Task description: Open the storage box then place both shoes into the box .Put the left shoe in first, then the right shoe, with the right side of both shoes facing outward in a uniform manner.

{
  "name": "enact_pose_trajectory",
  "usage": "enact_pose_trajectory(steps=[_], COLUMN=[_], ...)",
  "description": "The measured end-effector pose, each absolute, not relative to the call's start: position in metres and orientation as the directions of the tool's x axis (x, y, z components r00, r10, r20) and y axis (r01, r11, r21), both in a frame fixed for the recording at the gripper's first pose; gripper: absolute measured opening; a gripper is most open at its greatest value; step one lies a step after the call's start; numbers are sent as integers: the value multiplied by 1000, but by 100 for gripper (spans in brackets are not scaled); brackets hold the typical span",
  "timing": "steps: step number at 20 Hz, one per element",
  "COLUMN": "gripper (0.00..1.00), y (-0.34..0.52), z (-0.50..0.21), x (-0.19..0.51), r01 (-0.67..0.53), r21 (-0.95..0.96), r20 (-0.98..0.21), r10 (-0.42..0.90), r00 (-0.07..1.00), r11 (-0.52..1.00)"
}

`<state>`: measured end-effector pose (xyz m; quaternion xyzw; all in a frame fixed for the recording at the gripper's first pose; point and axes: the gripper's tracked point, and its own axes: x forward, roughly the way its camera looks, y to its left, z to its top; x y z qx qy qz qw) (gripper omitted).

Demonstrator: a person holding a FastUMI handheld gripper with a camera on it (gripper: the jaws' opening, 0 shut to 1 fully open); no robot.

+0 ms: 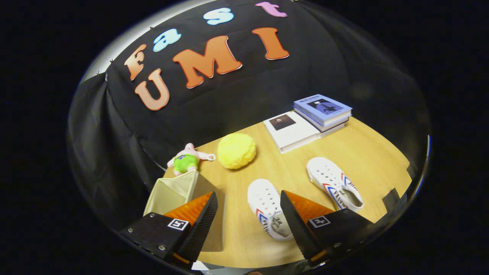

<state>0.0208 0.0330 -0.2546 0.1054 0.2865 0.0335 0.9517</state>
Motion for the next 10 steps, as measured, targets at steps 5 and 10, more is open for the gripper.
enact_pose_trajectory(steps=[5, 10], gripper=[96, 83], y=[3, -2], z=[-312, -358], x=[16, 23], r01=[14, -22], r21=[166, 140], r20=[-635, -704], r10=[96, 115], r00=[766, 700], r11=[986, 990])
